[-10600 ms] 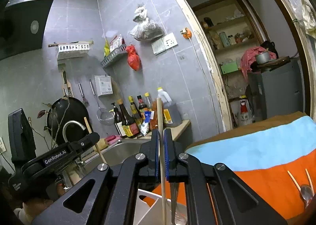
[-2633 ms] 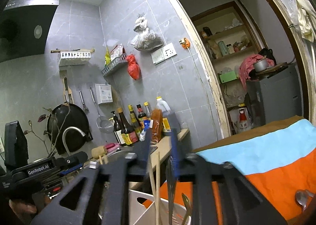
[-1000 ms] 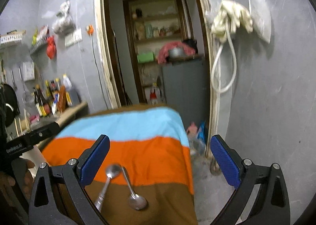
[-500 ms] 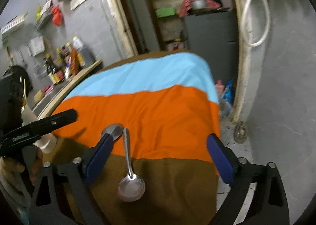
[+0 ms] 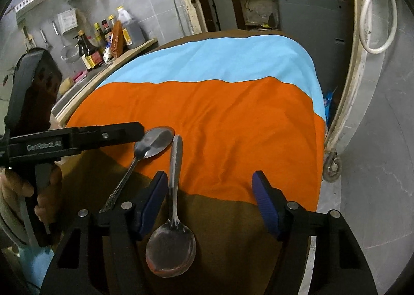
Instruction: Organize utensils
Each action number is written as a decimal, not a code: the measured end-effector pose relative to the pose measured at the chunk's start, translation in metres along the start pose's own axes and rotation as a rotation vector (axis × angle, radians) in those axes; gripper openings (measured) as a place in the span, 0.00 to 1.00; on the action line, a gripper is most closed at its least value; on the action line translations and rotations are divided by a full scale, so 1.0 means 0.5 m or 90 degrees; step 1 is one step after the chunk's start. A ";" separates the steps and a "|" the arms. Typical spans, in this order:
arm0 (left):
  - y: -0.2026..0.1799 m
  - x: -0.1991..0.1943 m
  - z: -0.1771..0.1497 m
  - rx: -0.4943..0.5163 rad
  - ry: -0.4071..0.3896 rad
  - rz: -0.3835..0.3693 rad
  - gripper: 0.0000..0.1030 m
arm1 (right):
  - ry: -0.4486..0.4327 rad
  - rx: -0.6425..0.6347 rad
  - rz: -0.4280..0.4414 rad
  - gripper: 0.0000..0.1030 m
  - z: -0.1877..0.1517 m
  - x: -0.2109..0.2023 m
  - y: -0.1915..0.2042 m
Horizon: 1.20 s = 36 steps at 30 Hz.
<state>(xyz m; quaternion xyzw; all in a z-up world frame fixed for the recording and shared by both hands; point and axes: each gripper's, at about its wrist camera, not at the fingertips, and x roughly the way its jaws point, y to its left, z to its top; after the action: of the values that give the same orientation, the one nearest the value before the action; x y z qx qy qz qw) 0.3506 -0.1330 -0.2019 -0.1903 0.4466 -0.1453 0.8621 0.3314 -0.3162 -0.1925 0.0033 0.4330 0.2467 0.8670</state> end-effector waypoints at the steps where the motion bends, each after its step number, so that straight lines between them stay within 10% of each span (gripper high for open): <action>1: -0.002 0.004 0.001 0.002 0.004 0.004 0.42 | 0.003 -0.012 -0.005 0.60 0.002 0.000 0.000; 22: -0.030 0.003 0.005 0.012 0.050 0.049 0.17 | 0.058 -0.060 -0.065 0.42 0.017 0.004 0.045; 36: 0.012 -0.064 -0.021 -0.015 0.044 0.072 0.10 | 0.089 0.102 0.012 0.12 -0.007 -0.012 0.026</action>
<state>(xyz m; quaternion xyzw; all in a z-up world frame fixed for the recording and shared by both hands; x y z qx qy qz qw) 0.3249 -0.1163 -0.1875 -0.1694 0.4879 -0.0974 0.8507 0.3202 -0.3084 -0.1873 0.0596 0.5109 0.2194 0.8290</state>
